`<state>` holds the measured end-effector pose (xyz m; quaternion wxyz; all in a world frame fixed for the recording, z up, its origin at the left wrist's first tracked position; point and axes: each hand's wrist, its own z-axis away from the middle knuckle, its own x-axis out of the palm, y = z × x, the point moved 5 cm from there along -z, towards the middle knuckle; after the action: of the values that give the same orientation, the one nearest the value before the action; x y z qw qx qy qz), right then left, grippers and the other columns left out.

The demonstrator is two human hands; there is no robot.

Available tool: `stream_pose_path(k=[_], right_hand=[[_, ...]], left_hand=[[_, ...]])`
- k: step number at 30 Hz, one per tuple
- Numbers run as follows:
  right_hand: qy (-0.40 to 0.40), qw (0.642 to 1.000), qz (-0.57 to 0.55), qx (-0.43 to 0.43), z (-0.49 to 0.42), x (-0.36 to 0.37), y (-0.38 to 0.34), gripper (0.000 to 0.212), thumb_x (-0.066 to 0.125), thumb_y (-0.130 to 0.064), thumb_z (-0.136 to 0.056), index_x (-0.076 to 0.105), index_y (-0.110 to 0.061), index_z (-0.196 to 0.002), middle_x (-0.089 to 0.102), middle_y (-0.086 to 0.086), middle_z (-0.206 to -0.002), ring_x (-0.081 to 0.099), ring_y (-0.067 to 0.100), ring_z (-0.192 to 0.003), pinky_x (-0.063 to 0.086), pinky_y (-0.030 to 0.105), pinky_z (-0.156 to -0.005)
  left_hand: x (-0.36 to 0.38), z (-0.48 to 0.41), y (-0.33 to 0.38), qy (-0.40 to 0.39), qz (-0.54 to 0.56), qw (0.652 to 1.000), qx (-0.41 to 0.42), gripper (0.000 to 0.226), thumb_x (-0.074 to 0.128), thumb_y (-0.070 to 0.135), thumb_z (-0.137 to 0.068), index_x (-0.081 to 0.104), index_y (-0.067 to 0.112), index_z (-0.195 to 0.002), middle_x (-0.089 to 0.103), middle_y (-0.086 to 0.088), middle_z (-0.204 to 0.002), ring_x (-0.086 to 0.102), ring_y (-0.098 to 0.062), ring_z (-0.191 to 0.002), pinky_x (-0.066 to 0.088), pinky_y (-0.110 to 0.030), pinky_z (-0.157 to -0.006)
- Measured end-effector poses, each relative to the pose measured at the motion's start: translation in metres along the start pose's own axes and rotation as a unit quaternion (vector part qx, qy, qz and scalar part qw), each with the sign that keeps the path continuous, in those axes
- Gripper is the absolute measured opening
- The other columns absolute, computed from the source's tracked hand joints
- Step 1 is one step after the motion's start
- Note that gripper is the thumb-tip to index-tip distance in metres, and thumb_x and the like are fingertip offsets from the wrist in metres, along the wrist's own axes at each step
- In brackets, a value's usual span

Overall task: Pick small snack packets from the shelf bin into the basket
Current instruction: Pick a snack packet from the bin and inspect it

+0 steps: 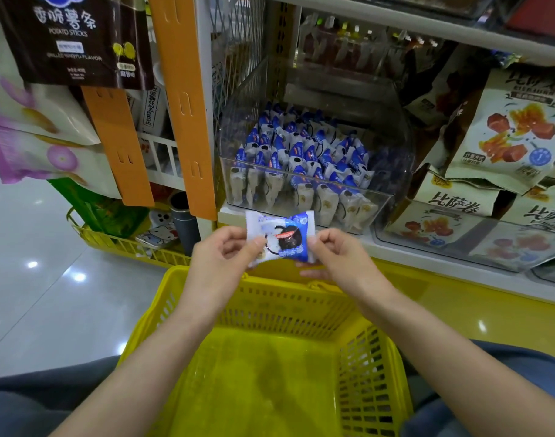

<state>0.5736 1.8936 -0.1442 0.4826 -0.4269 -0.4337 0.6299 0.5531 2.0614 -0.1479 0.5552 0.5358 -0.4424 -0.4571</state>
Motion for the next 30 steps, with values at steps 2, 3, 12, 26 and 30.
stream_pose_path(k=[2,3,12,26,30], right_hand=[[-0.060,0.994,0.084,0.038,0.002,0.007,0.007,0.009,0.052,-0.015,-0.094,0.052,-0.006,-0.093,0.063,0.012,-0.095,0.064,0.009,-0.072,0.054,0.018,-0.061],[-0.074,0.985,0.153,0.031,0.003,0.009,0.010,0.015,0.057,-0.015,-0.091,0.051,-0.006,-0.101,0.061,0.011,-0.103,0.062,0.012,-0.083,0.054,0.021,-0.070],[-0.024,0.950,0.220,-0.218,0.013,0.017,-0.016,0.006,0.062,-0.023,-0.087,0.063,-0.024,-0.093,0.067,-0.009,-0.084,0.062,-0.001,-0.080,0.051,0.017,-0.071],[0.077,0.982,0.032,-0.170,0.008,0.002,-0.018,0.011,0.056,-0.010,-0.091,0.056,-0.016,-0.082,0.064,0.000,-0.078,0.065,0.004,-0.070,0.054,0.022,-0.062],[0.047,0.991,-0.097,-0.084,0.005,0.001,-0.016,0.009,0.054,-0.006,-0.091,0.049,-0.014,-0.089,0.066,0.010,-0.090,0.067,0.009,-0.074,0.056,0.019,-0.062]], left_hand=[[-0.007,-0.002,0.003,0.041,-0.020,0.998,0.036,0.007,0.063,0.013,-0.086,0.066,0.015,-0.081,0.066,0.009,-0.066,0.060,0.005,-0.059,0.049,-0.011,-0.055],[-0.009,-0.003,0.003,0.050,-0.040,0.997,0.053,0.010,0.062,0.013,-0.087,0.066,0.016,-0.078,0.065,0.011,-0.063,0.058,0.004,-0.058,0.049,-0.013,-0.057],[0.008,0.008,0.010,-0.049,-0.221,0.963,0.149,0.013,0.063,0.017,-0.086,0.066,0.022,-0.074,0.063,0.008,-0.071,0.054,0.001,-0.067,0.038,-0.009,-0.060],[0.012,0.007,-0.005,-0.087,-0.069,0.991,-0.069,0.027,0.071,0.017,-0.079,0.056,0.013,-0.102,0.067,-0.006,-0.100,0.063,-0.021,-0.092,0.051,-0.033,-0.079],[0.007,0.007,-0.003,-0.065,-0.020,0.996,-0.065,0.023,0.070,0.011,-0.080,0.063,0.012,-0.101,0.071,-0.009,-0.096,0.066,-0.018,-0.086,0.055,-0.026,-0.070]])
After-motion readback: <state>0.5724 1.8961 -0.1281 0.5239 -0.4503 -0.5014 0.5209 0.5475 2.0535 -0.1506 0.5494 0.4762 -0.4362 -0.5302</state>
